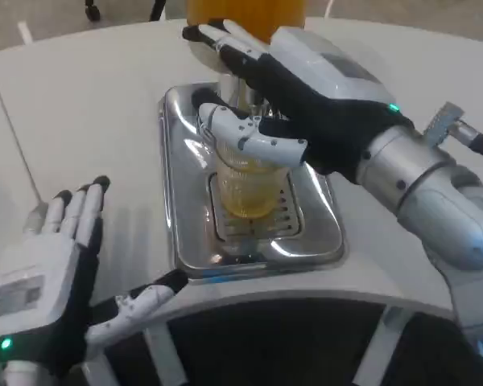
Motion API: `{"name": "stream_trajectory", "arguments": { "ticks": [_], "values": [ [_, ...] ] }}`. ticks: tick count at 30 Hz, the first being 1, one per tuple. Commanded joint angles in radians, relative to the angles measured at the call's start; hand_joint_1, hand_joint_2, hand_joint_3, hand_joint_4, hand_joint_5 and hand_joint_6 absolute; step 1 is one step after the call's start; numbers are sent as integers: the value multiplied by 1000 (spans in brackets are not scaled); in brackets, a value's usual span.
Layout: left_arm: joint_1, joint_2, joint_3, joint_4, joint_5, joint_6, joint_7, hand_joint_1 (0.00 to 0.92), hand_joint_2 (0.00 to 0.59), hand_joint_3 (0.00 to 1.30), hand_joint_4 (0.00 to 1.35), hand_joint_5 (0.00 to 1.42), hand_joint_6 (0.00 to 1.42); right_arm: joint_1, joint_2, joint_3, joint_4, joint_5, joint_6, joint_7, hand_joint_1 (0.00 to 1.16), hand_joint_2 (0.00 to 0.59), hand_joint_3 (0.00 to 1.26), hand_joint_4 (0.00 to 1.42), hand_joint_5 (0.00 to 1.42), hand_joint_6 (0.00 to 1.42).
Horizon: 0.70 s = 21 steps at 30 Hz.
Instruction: Grasp the cup under the faucet to collect the drink, then remove the cup.
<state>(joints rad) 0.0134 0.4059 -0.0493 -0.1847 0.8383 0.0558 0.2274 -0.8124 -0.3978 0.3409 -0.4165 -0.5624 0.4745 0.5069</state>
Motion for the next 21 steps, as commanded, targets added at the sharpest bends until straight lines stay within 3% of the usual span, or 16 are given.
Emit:
{"name": "stream_trajectory", "arguments": {
  "ticks": [1, 8, 21],
  "values": [
    [-52, -26, -16, 35, -9, 12, 5, 146, 74, 0, 0, 0, 0, 5, -3, 36, 24, -11, -12, 49, 143, 555, 78, 1, 49, 95],
    [-127, -65, -44, 81, -25, -4, 31, 256, 65, 0, 0, 0, 0, 7, -6, 45, 19, -44, -28, 65, 149, 554, 85, 1, 50, 83],
    [-197, -110, -67, 143, -103, -21, 39, 284, 52, 0, 0, 0, 0, 30, 0, 39, 19, -56, -47, 74, 162, 562, 85, 1, 50, 78]
  ]
}}
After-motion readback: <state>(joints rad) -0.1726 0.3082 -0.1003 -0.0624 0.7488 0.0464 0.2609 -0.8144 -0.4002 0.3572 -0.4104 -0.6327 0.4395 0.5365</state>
